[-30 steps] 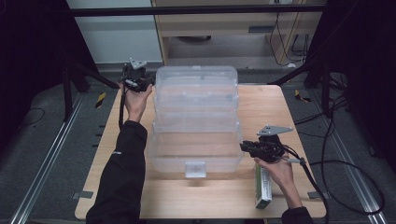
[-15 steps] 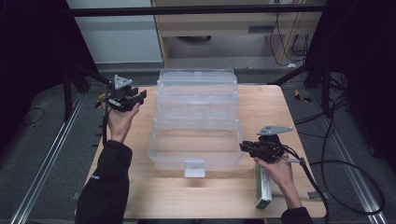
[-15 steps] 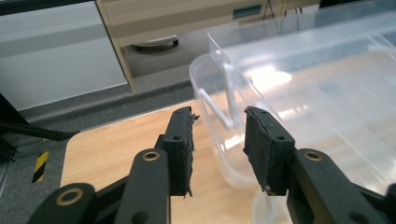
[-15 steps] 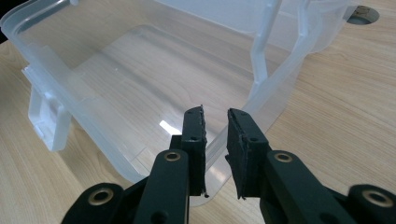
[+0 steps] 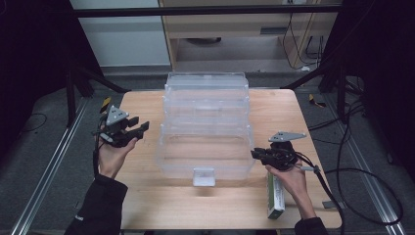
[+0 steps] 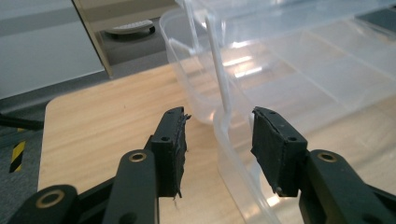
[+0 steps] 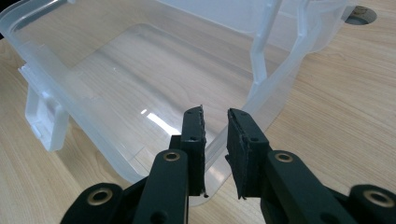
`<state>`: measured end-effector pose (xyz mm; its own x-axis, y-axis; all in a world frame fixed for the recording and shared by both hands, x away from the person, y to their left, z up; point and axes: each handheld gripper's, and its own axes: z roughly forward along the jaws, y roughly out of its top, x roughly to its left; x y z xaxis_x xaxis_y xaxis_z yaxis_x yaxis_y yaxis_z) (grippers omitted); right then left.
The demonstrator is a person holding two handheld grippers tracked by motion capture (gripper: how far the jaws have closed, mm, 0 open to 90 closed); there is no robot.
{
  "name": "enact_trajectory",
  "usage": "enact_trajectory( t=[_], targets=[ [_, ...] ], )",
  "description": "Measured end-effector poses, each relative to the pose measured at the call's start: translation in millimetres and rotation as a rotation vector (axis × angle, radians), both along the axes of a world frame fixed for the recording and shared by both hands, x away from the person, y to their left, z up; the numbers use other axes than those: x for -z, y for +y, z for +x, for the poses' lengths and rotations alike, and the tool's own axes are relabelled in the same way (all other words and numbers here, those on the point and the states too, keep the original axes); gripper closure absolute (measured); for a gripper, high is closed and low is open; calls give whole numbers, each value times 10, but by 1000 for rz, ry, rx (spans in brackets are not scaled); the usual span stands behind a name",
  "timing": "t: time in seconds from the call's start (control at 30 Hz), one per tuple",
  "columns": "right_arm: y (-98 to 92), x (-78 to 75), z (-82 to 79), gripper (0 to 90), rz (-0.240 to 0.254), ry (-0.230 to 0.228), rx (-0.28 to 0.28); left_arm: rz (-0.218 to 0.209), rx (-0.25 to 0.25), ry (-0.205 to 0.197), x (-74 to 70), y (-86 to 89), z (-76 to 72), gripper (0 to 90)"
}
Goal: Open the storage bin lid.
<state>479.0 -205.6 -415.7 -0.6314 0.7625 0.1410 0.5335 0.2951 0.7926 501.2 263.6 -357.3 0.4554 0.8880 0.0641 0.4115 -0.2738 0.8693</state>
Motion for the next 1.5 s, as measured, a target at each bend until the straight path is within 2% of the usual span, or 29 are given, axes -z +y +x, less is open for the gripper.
enact_trajectory(
  t=[0.03, 0.07, 0.1, 0.13, 0.17, 0.23, 0.27, 0.33, 0.47, 0.5, 0.6, 0.7, 0.9, 1.03, 1.27, 1.37, 1.5],
  targets=[
    [0, 0, 1, 766, 0, 0, 0, 0, 0, 0, 0, 0, 0, 538],
    [0, 0, 1, 765, -1, 0, 0, -12, 16, 10, 79, -12, -66, 540],
    [1, 1, 1, 762, -1, -1, 0, -12, 16, 10, 79, -12, -66, 540],
    [5, 3, 1, 754, -3, 4, 2, -13, 19, 26, 174, -40, -134, 543],
    [8, 3, 0, 752, -5, 3, 3, -13, 19, 26, 174, -40, -134, 546],
    [10, 3, 0, 752, -5, 3, 3, -14, 29, 55, 288, -80, -181, 550],
    [11, 3, 1, 752, -7, 2, 3, -6, 33, 63, 325, -97, -190, 552],
    [13, 3, -1, 751, -6, 2, 6, 38, 43, 93, 408, -151, -189, 554],
    [13, 2, 1, 721, -12, -1, 12, 54, 57, 120, 506, -224, -171, 559],
    [15, -4, 2, 702, -17, 0, 21, 70, 64, 135, 553, -265, -150, 569],
    [13, -9, 2, 676, -24, -12, 34, 93, 69, 146, 611, -314, -129, 595],
    [12, -5, 12, 667, -19, -3, 42, 107, 70, 168, 664, -339, -104, 614],
    [44, 34, 42, 677, -16, 12, 28, 103, 64, 183, 690, -339, -105, 645],
    [54, 37, 32, 688, -14, 15, 44, 139, 41, 176, 688, -392, -146, 658],
    [43, 27, -1, 695, -7, 44, 59, 122, 33, 173, 697, -405, -216, 660],
    [40, 18, -39, 695, -17, 46, 57, 113, 31, 174, 700, -406, -260, 659],
    [25, 25, -60, 694, -8, 43, 53, 109, 29, 174, 701, -409, -291, 656]
  ],
)
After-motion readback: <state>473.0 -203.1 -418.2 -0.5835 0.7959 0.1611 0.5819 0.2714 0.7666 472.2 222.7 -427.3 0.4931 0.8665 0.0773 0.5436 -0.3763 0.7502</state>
